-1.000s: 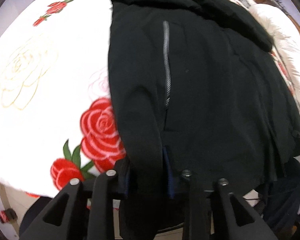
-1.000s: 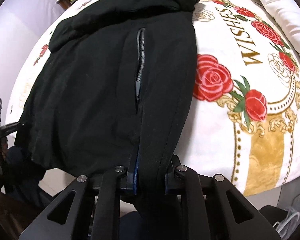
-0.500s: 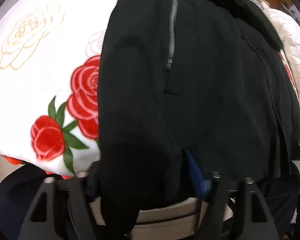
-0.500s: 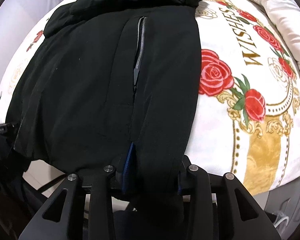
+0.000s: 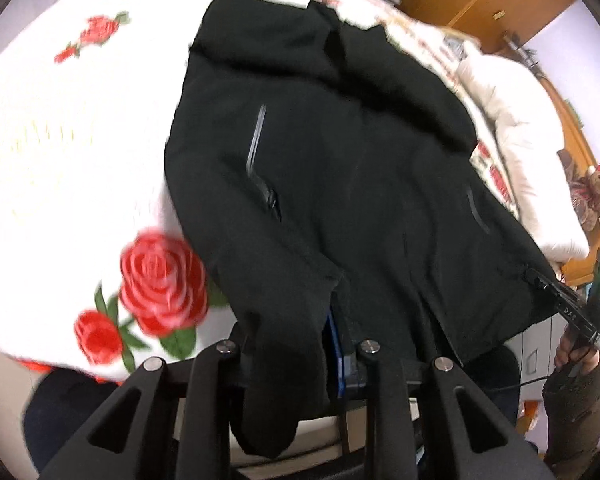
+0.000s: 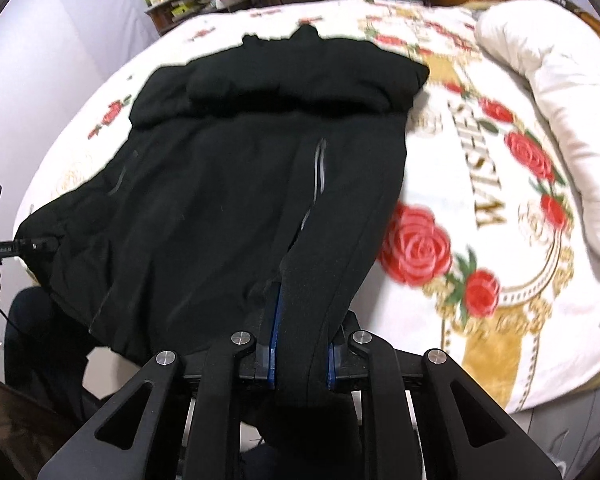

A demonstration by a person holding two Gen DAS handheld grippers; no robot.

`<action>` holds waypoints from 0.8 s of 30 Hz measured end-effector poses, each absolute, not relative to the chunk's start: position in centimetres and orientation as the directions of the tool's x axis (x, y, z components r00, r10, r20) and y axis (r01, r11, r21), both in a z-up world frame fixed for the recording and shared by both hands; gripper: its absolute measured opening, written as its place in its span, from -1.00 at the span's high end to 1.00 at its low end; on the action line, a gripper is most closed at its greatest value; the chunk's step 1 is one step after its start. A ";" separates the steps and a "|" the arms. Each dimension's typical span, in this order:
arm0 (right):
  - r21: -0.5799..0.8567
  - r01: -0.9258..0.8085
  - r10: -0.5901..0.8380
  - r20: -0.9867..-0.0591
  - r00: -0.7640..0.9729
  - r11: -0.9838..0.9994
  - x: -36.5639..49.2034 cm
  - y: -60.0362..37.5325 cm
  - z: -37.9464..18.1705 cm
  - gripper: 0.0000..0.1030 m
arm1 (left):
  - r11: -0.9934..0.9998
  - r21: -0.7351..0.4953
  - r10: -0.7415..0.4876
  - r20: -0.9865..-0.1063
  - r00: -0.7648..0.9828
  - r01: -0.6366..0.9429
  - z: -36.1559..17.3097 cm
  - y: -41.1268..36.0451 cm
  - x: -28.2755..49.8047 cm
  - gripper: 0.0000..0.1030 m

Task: Fold large clothes
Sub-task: 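Lift the hem with both tools and fold it toward the collar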

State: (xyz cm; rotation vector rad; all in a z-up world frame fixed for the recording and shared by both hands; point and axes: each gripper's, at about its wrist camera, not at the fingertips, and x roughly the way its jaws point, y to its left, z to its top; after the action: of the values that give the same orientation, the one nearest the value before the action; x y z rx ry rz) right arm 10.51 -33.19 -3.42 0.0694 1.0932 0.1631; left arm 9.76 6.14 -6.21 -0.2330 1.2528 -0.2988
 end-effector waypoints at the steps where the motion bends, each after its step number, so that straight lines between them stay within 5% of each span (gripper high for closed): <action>1: 0.138 -0.096 0.167 -0.872 0.460 0.986 11.1 -33.1 -2.9 0.67 | 0.935 -0.337 -0.354 -0.887 0.297 0.108 -5.3 5.9 10.1 0.49; 12: 0.135 -0.064 0.148 -0.827 0.542 0.989 14.6 -34.4 1.4 0.67 | 0.934 -0.333 -0.356 -0.826 0.437 0.132 1.4 4.5 17.6 0.49; 24: 0.090 -0.085 0.123 -0.808 0.577 0.992 18.3 -33.1 3.9 0.67 | 0.937 -0.329 -0.344 -0.806 0.482 0.118 1.7 4.5 21.0 0.49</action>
State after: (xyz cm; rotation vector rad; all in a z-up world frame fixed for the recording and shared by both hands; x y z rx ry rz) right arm 18.29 -33.05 3.93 0.0431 0.9484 0.1214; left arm 21.00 4.51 1.69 -0.2426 1.0324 -0.2848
